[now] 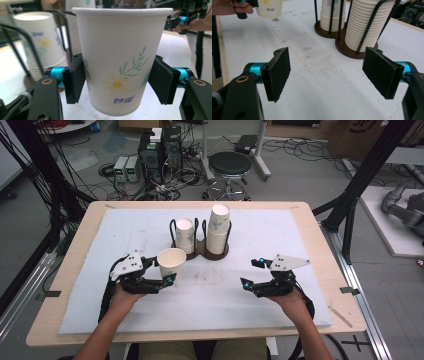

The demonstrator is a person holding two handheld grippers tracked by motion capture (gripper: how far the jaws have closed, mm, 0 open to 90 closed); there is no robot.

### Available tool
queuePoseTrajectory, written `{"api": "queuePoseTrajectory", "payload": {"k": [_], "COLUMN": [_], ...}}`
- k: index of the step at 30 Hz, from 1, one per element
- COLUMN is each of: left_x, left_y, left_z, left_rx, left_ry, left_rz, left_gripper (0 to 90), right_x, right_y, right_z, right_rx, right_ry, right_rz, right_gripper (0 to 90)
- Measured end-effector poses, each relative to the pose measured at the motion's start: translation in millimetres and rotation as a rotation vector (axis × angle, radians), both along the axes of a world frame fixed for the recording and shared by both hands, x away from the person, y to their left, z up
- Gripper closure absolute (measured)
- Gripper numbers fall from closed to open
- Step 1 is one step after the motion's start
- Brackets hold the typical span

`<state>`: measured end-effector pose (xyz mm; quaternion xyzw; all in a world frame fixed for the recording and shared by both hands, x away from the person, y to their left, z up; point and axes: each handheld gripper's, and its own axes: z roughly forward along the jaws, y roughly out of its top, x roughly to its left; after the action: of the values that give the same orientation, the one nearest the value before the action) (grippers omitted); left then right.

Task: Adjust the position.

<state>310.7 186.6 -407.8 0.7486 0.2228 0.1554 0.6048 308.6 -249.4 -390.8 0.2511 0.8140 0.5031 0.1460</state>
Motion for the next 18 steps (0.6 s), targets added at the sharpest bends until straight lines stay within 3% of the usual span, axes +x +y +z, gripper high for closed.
{"api": "queuePoseTrajectory", "payload": {"k": [8, 14, 18], "left_x": [-1.7, -1.5, -2.8], "left_y": [15.6, 21.3, 23.1], "left_z": [-6.7, -8.2, -7.3], "left_rx": [-0.032, -0.047, -0.05], "left_ry": [-0.043, -0.066, -0.079], "left_rz": [0.066, 0.075, 0.085], "left_gripper": [34.1, 34.1, 34.1], "right_x": [-0.6, -1.3, -0.4], "right_y": [-21.1, -31.2, -30.0], "right_z": [-2.4, -1.2, -1.4], "right_rx": [-0.002, 0.018, 0.012], "right_ry": [-0.012, -0.021, -0.028], "right_rz": [-0.076, -0.119, -0.116], "right_gripper": [23.2, 23.2, 23.2]}}
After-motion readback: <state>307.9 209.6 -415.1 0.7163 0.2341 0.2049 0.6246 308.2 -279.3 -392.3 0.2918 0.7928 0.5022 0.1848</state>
